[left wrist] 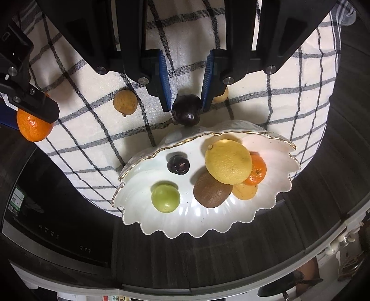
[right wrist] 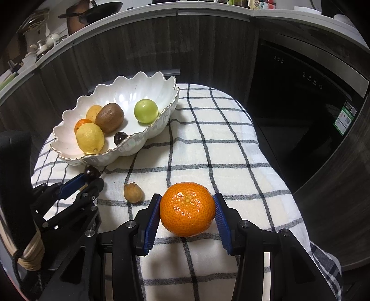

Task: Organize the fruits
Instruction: 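Lift the plum with the left tool while the right tool holds the mandarin above the towel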

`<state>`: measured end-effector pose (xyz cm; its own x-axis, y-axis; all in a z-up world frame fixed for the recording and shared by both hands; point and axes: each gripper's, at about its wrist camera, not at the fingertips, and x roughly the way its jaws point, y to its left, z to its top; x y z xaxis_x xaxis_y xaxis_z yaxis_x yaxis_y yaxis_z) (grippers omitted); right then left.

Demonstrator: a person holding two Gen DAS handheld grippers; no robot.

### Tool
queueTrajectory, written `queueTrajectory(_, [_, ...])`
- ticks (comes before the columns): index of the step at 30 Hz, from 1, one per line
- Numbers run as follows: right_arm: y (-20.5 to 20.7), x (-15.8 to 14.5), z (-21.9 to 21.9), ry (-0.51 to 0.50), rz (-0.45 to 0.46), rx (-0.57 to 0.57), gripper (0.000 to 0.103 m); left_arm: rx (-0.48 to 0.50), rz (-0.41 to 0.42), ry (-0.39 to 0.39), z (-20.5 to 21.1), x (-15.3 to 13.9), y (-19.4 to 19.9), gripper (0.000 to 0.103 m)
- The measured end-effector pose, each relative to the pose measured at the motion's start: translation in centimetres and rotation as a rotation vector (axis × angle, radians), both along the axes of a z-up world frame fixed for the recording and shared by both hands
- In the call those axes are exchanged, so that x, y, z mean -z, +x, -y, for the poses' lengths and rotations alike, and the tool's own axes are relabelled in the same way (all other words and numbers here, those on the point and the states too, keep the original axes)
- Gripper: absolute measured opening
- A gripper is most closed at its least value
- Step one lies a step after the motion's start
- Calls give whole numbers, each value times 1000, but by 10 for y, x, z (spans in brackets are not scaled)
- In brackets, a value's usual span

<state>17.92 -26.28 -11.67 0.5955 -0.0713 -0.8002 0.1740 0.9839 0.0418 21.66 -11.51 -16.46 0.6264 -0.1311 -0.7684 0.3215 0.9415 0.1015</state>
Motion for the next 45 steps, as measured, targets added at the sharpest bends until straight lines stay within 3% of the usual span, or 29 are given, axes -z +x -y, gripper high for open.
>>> queueTrajectory(6, [-2,-6,0,-3,9,-4,46,-3,8,-2,-1,-5,-5,25])
queueTrajectory(9, [-4,-9,0,-3,15,-4,46,6,14,2,-1,-8,-9,11])
queueTrajectory(26, [-7,-13,-4,-3,26,-18,46,-10,19,-19,-9,-10,-15,11])
queueTrajectory(27, [-7,-13,-4,-2,26,-18,46,-13,21,-23,-9,-11,-15,13])
queueTrajectory(29, [-7,-13,-4,-1,26,-18,46,-21,32,-28,-9,-12,-15,32])
queueTrajectory(32, [-7,-13,-4,-2,27,-17,46,-42,51,-28,-8,-13,-13,52])
queueTrajectory(34, [-6,-11,-3,1,26,-14,46,-52,50,-33,-7,-13,-10,58])
queueTrajectory(41, [2,-7,10,18,17,0,46,-93,20,-51,9,-5,3,62])
queueTrajectory(45, [5,-5,18,22,12,3,46,-124,29,-19,22,-1,4,62])
